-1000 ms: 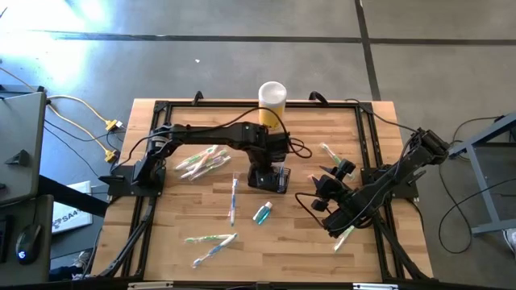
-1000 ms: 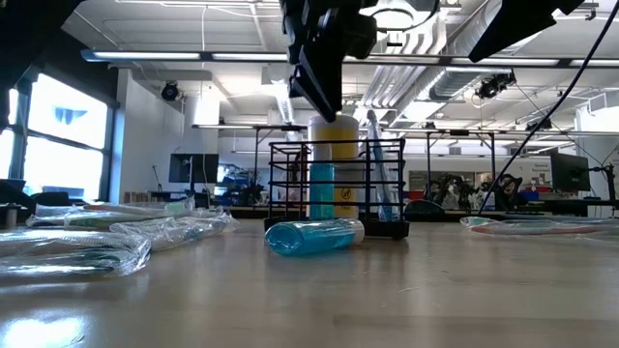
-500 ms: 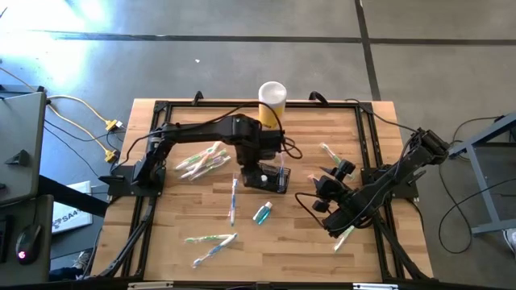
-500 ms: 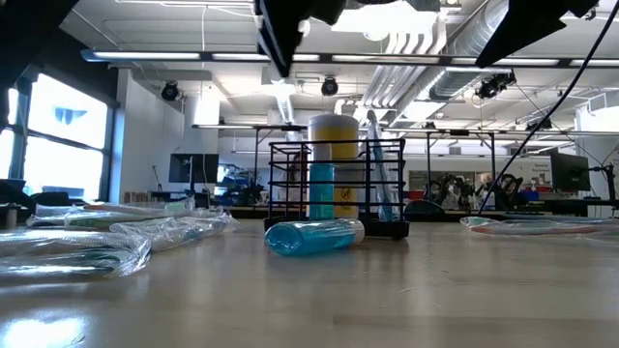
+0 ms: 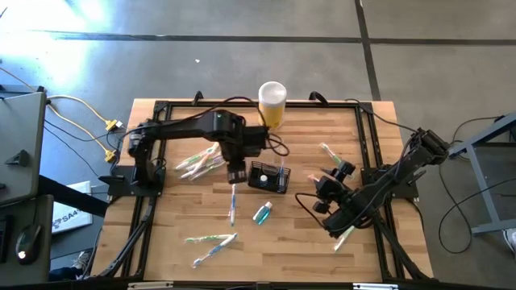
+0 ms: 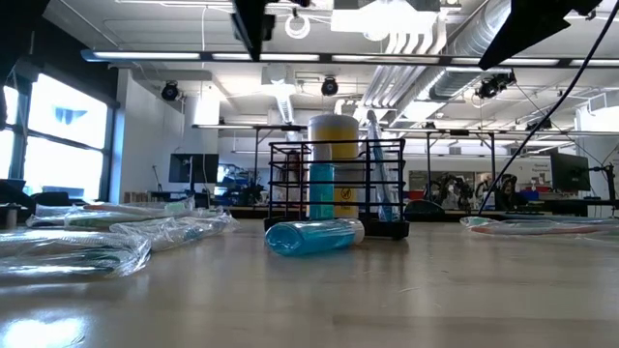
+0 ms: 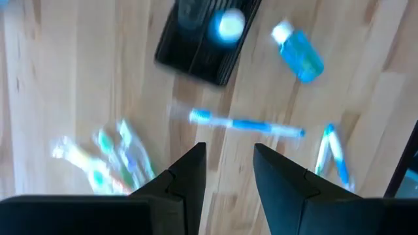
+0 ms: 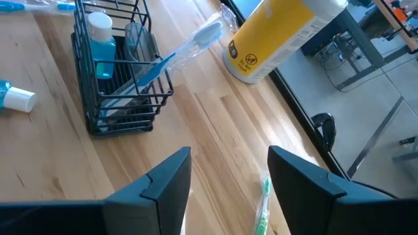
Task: Pick & Place toothbrushing station
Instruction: Put the green toothbrush into the wire organizer
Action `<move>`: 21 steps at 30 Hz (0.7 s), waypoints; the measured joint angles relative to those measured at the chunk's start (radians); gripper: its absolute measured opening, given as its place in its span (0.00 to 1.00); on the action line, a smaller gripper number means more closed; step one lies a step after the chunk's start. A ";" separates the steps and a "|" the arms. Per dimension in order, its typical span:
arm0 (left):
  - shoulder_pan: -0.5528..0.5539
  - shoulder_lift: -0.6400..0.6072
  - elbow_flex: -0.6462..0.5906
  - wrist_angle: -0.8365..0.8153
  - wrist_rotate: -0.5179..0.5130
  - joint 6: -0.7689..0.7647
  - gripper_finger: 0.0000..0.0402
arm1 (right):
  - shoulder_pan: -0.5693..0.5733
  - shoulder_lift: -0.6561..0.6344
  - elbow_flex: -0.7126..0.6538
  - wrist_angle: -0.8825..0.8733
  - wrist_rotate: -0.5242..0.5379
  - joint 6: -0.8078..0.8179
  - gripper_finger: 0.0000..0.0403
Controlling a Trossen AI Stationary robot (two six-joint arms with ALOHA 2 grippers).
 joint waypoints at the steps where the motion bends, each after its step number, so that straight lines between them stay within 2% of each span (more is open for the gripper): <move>1: 0.000 -0.023 -0.039 0.006 -0.001 -0.009 0.30 | 0.001 0.000 0.000 0.001 0.000 0.000 0.49; 10: 0.001 -0.249 -0.469 0.020 -0.150 -0.094 0.30 | 0.000 0.000 0.000 0.015 0.002 0.000 0.49; 15: 0.031 -0.345 -0.658 0.122 -0.102 -0.092 0.30 | 0.000 0.000 0.000 0.025 0.008 0.000 0.49; 21: 0.142 -0.393 -0.778 0.238 -0.056 -0.017 0.30 | 0.000 0.000 0.000 0.045 0.009 0.000 0.49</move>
